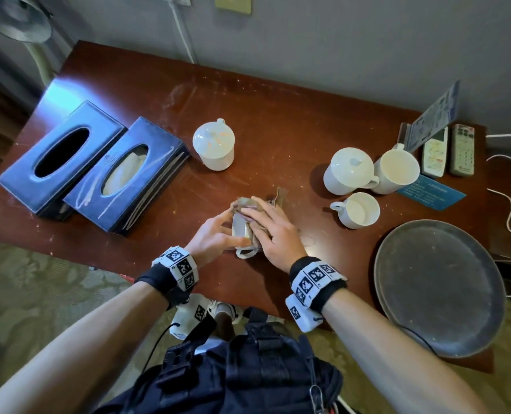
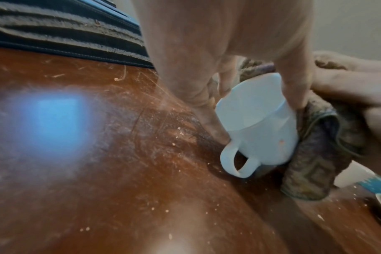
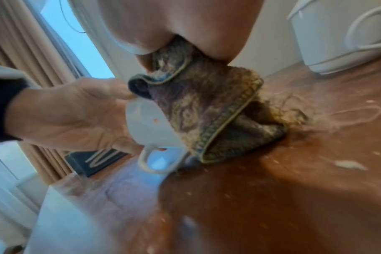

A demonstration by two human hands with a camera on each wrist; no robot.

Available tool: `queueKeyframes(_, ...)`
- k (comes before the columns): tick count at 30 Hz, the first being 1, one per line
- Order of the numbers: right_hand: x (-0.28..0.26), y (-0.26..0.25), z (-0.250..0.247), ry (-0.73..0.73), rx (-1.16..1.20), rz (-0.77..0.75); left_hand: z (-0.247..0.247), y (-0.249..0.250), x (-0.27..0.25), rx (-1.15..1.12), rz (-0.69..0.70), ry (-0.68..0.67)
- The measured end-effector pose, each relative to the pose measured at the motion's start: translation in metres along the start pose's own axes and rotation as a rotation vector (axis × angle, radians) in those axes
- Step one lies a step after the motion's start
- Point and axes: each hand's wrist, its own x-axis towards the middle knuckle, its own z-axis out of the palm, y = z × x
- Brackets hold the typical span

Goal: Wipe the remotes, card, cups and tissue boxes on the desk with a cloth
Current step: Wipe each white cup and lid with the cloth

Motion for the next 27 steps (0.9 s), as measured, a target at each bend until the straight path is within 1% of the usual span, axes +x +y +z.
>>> queueKeyframes(1,-0.001,0.004,-0.001,-0.005,0.010,0.000,0.000,-0.001,0.000,-0.003,-0.003,-0.003)
queueKeyframes(2,0.000,0.008,-0.004,0.005,0.055,0.061,0.001,0.000,0.000,-0.002,0.003,-0.004)
queueKeyframes(4,0.007,0.015,-0.013,0.048,0.192,0.241,0.002,0.003,0.002,-0.005,0.021,-0.004)
queueKeyframes(5,0.012,0.016,-0.014,0.063,0.214,0.279,0.001,0.004,0.003,-0.012,0.023,-0.004)
queueKeyframes(6,0.015,0.015,-0.014,0.062,0.187,0.260,0.001,0.004,0.004,-0.011,0.020,-0.004)
queueKeyframes(8,0.017,0.010,-0.007,0.022,0.124,0.137,0.000,0.005,0.005,-0.019,0.007,-0.009)
queueKeyframes(9,0.016,0.009,-0.004,0.004,0.119,0.100,0.000,0.004,0.006,-0.025,-0.001,-0.003)
queueKeyframes(10,0.016,0.010,-0.003,0.002,0.139,0.105,0.000,0.003,0.007,-0.023,-0.009,0.012)
queueKeyframes(12,0.021,0.014,-0.007,0.026,0.208,0.188,0.000,0.002,0.012,0.032,-0.015,0.052)
queueKeyframes(13,0.025,0.016,-0.010,0.034,0.231,0.238,0.000,0.002,0.015,0.087,-0.002,0.051)
queueKeyframes(15,0.036,0.019,-0.017,0.042,0.260,0.326,-0.001,0.002,0.021,0.228,0.035,0.005)
queueKeyframes(17,0.044,0.017,-0.021,0.067,0.261,0.367,-0.002,0.005,0.025,0.343,0.068,-0.009)
queueKeyframes(18,0.044,0.014,-0.020,0.087,0.253,0.344,-0.002,0.006,0.026,0.387,0.080,0.002)
queueKeyframes(21,0.035,-0.001,-0.015,0.125,0.162,0.134,0.002,0.011,0.029,0.430,0.147,0.015)
queueKeyframes(22,0.031,-0.003,-0.012,0.122,0.146,0.081,0.003,0.011,0.031,0.420,0.141,0.022)
queueKeyframes(23,0.026,-0.002,-0.008,0.120,0.149,0.060,0.003,0.010,0.033,0.406,0.123,0.030)
queueKeyframes(24,0.023,0.003,-0.006,0.127,0.167,0.076,0.002,0.009,0.034,0.401,0.096,0.034)
queueKeyframes(25,0.020,0.008,-0.007,0.142,0.198,0.132,0.001,0.008,0.034,0.411,0.082,0.037)
queueKeyframes(27,0.020,0.021,-0.016,0.161,0.248,0.305,-0.001,0.008,0.034,0.438,0.057,0.039)
